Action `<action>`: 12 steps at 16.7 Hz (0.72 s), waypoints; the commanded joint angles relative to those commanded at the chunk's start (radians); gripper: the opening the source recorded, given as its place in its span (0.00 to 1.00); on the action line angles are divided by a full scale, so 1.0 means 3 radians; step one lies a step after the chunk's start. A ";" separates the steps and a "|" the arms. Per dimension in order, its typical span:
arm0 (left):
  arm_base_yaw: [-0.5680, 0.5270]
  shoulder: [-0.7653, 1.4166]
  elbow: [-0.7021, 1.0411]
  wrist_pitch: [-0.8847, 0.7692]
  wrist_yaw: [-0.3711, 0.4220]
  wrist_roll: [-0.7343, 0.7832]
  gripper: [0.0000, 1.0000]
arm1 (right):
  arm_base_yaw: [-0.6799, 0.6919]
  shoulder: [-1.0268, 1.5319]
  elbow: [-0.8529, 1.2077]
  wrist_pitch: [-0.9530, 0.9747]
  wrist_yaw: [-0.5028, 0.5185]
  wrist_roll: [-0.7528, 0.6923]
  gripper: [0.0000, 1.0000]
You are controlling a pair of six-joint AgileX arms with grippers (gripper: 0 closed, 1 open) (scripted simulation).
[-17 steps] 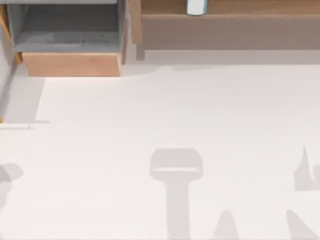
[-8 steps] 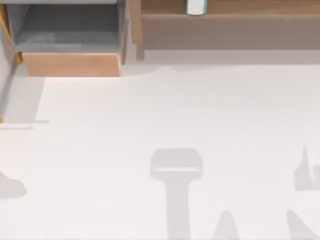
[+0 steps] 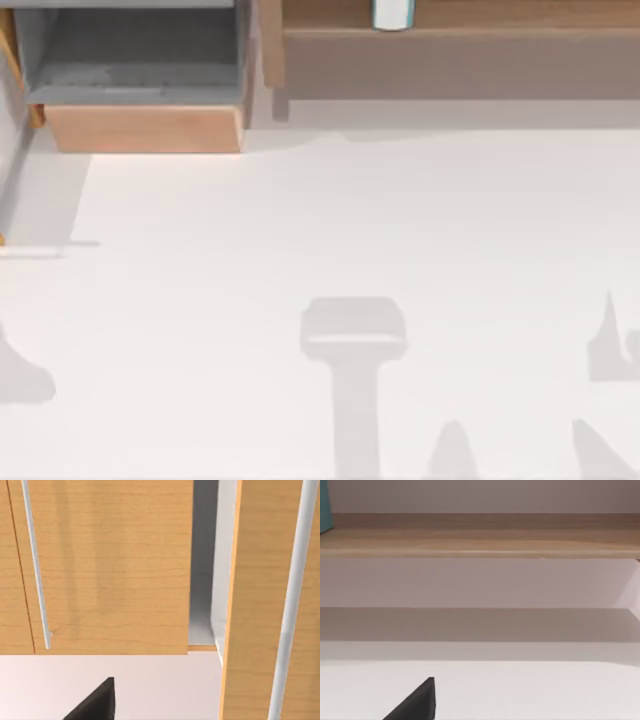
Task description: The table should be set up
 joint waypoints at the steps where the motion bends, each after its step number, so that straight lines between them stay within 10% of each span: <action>1: 0.0013 -0.0011 0.0011 -0.0008 -0.0005 -0.0004 1.00 | 0.0000 0.0000 0.0000 0.0000 0.0000 0.0000 1.00; 12: -0.0201 0.0103 0.0261 -0.0152 -0.0200 -0.0004 0.92 | 0.0000 0.0000 0.0000 0.0000 0.0000 0.0000 1.00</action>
